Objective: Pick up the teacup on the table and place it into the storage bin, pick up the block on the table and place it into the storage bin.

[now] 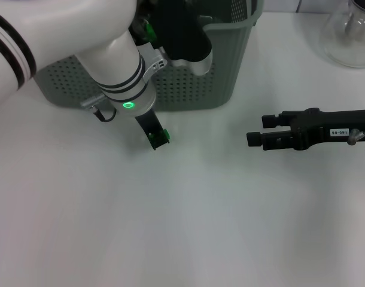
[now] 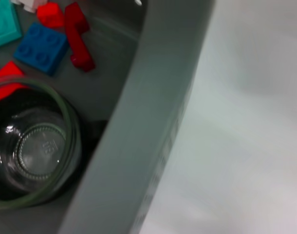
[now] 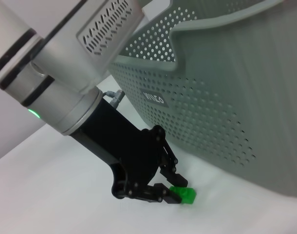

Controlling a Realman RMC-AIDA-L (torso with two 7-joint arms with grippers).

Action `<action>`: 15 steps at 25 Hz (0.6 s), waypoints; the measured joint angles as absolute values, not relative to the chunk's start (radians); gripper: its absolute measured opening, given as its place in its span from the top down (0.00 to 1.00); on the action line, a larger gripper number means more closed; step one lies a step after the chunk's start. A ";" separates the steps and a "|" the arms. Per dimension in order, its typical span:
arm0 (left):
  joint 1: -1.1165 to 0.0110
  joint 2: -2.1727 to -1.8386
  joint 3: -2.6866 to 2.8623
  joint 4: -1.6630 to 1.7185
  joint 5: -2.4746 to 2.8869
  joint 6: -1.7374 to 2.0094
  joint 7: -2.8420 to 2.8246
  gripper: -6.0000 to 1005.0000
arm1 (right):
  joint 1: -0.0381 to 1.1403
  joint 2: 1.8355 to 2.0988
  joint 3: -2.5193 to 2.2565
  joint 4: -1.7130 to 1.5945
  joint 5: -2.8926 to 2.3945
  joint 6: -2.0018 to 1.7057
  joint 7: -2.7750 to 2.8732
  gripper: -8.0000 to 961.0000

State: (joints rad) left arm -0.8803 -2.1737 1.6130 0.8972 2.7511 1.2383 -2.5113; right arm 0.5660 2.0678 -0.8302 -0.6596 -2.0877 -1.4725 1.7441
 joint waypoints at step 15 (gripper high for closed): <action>-0.594 -2.168 1.175 1.457 2.330 1.720 -2.383 0.81 | 0.557 2.053 -0.828 -0.664 -2.088 -1.473 1.744 0.11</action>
